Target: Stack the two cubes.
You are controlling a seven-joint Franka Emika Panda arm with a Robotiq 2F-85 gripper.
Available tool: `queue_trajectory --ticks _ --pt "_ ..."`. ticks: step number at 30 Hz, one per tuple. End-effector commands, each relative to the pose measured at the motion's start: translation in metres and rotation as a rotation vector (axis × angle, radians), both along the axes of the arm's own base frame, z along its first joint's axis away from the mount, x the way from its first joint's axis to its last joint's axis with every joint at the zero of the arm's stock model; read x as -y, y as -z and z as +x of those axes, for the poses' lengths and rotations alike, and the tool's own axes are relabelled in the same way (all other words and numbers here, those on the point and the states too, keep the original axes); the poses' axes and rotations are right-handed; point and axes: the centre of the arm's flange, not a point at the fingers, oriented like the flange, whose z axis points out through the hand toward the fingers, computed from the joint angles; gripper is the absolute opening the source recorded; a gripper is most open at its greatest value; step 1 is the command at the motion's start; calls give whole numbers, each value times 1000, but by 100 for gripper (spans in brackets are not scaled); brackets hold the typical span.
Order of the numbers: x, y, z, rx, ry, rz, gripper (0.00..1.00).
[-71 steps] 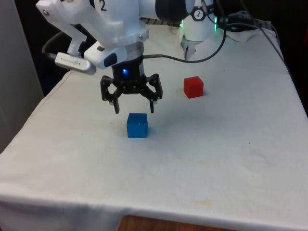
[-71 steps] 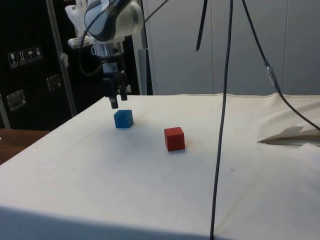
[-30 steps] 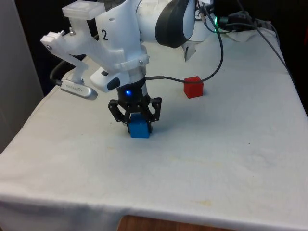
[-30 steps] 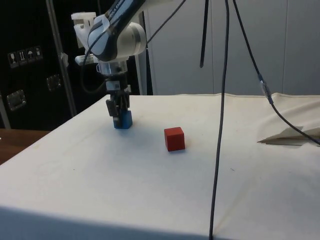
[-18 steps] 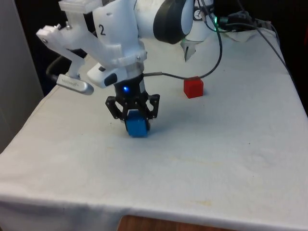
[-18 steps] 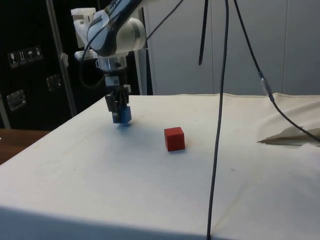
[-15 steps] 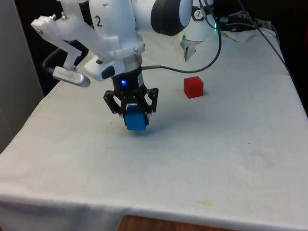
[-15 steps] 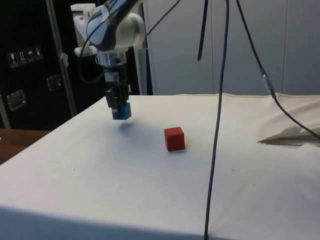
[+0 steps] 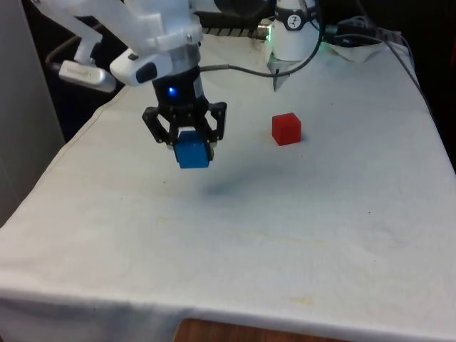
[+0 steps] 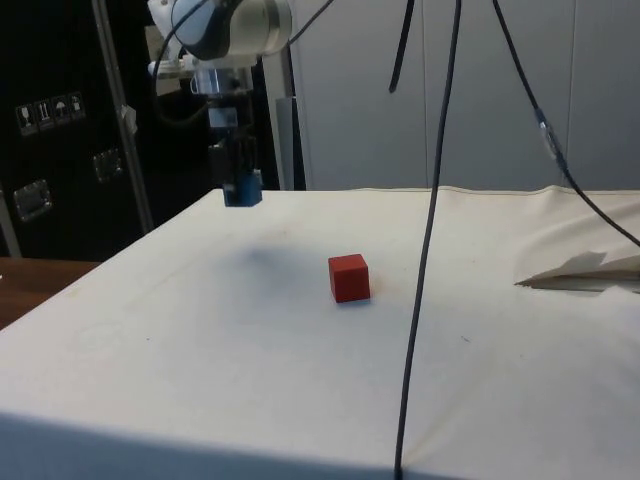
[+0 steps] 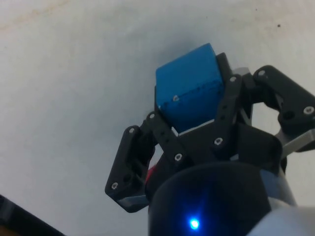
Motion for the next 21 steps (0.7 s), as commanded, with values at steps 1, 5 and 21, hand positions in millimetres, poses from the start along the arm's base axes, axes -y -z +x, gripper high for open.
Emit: queue_trajectory --ticks 1,5,21 --pt "1 -8 -2 -2 -2 -1 2" --pt "4 -26 -4 -5 0 2 2" --pt "4 -70 -22 -18 -4 18 2"
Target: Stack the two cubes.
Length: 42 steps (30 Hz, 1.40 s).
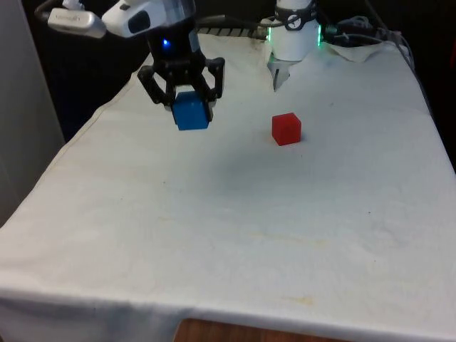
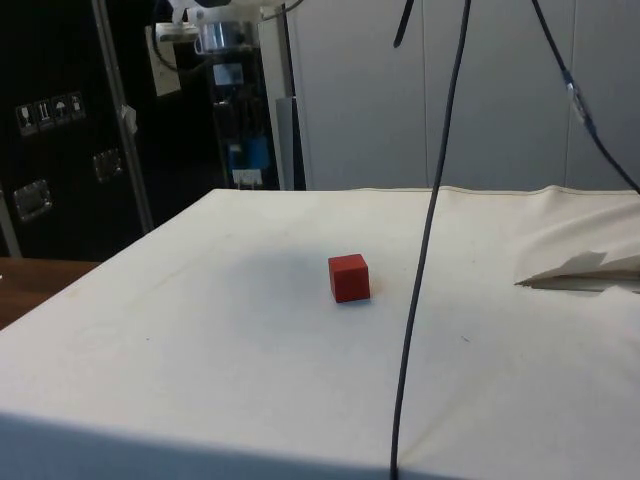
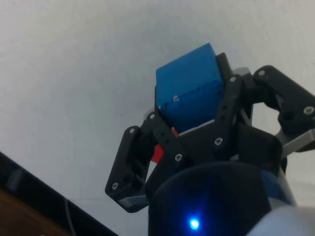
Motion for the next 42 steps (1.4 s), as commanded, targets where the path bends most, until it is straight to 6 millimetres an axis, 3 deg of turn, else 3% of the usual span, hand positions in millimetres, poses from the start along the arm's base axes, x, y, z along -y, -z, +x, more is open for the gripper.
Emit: queue_trajectory --ticks 1,27,42 --pt "-1 -6 -5 2 -3 -5 2" --pt "-25 -52 -54 -6 -43 13 2" --pt "-60 -74 -74 9 -75 -29 2"
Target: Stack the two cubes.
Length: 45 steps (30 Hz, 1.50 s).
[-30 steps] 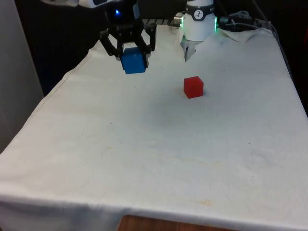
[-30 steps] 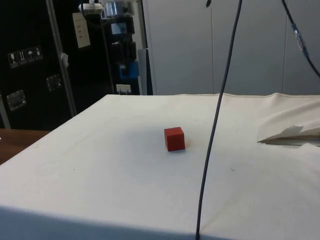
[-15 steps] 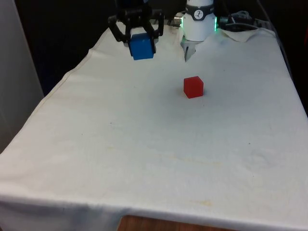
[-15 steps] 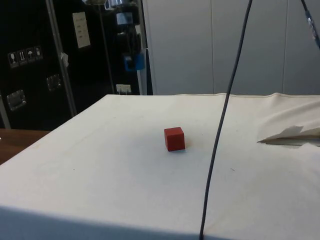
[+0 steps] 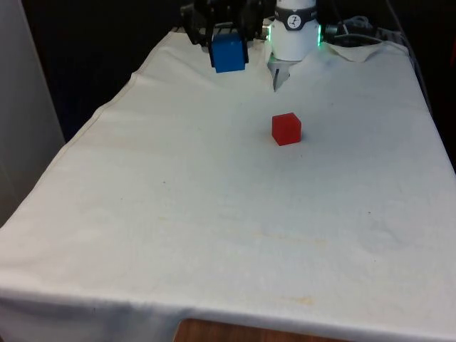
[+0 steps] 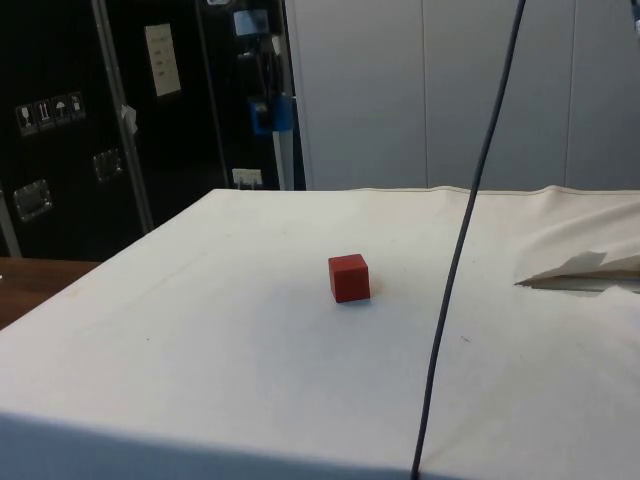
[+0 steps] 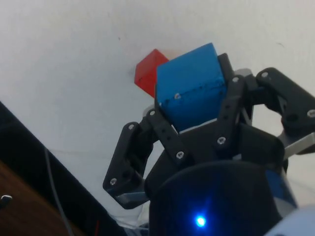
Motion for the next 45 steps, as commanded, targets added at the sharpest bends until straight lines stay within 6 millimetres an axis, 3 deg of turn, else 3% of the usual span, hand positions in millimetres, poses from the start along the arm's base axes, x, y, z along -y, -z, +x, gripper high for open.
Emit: queue_trajectory --ticks 1,22,45 --pt "-5 -3 -2 15 0 -13 2" --pt "-47 4 -16 35 -20 -19 2" --pt "-81 14 -58 90 -62 -41 2"
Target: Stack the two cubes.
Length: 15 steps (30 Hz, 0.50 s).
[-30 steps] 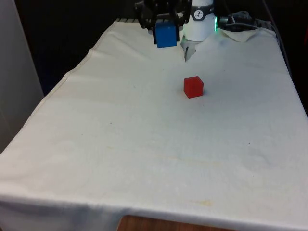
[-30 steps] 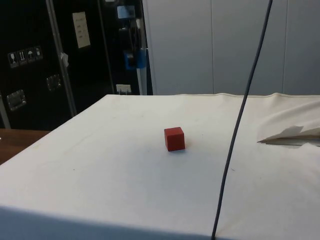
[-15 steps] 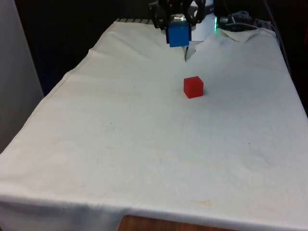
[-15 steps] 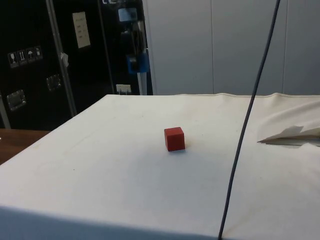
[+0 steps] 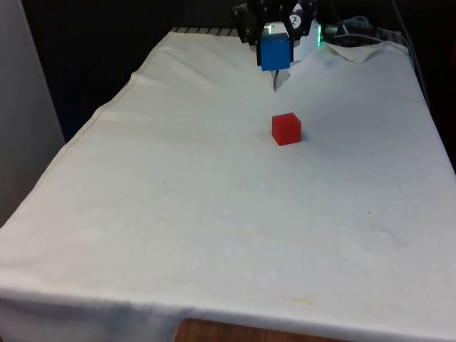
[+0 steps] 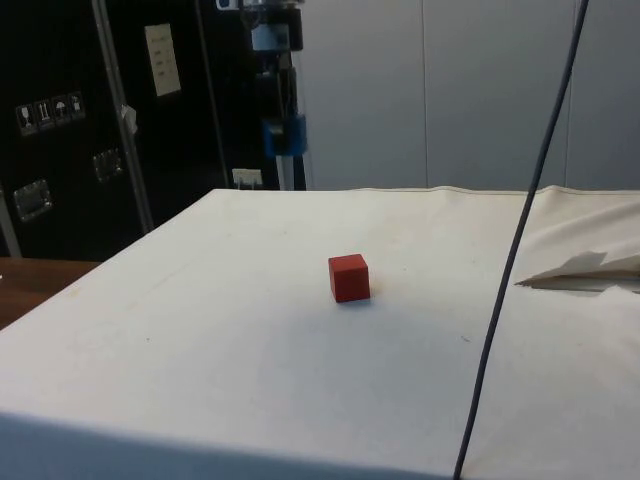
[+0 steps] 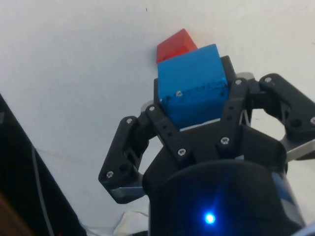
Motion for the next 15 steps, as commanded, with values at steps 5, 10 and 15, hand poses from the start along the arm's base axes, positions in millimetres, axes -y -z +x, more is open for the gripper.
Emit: queue_trajectory --ticks 5,10,15 --pt "-5 0 -11 14 -5 -11 2" --pt "-6 0 -26 8 -17 -10 2" --pt "-6 1 -40 0 -27 -9 2"
